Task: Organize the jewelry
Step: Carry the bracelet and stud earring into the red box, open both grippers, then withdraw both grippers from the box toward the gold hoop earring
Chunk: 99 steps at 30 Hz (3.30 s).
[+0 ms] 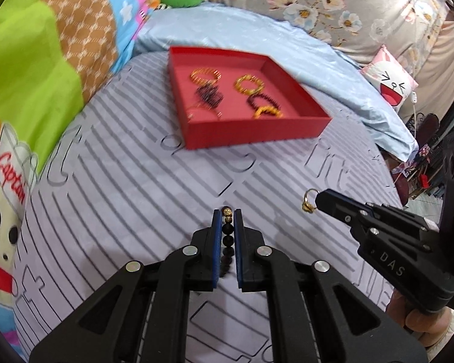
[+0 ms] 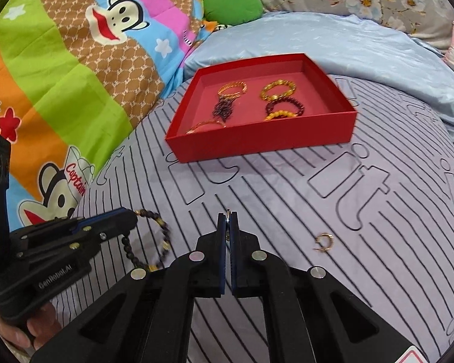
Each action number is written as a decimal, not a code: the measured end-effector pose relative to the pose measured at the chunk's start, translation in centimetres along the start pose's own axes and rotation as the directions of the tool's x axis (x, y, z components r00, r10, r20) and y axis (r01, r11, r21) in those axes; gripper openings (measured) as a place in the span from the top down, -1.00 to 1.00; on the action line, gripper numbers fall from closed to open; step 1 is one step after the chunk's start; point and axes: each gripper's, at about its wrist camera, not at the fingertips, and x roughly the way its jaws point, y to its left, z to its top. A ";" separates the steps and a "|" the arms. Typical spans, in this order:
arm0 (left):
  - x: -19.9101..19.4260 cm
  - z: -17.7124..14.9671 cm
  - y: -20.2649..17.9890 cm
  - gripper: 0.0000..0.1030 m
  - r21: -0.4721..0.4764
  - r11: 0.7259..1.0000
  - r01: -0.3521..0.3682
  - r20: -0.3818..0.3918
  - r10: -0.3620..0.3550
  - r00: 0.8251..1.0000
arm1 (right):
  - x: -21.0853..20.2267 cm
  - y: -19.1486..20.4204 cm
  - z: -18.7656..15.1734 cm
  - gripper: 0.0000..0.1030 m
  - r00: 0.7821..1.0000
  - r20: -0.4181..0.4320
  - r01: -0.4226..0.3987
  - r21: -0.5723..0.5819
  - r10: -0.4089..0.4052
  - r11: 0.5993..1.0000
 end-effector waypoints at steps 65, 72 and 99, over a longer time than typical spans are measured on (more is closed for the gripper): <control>8.2 21.1 2.8 0.50 -0.059 0.998 0.015 0.170 -0.004 0.985 | 8.2 -6.2 17.1 0.44 0.988 0.126 0.090 0.023 -0.093 0.996; 6.7 20.4 4.0 0.48 -0.069 0.998 0.001 0.182 0.011 0.983 | 6.9 -6.3 16.3 0.33 0.984 0.141 0.105 0.016 -0.107 0.994; 3.0 12.4 0.5 0.47 -0.016 0.998 -0.057 0.150 0.059 0.987 | 0.9 -5.7 9.1 0.33 0.983 0.123 0.135 0.034 -0.138 0.990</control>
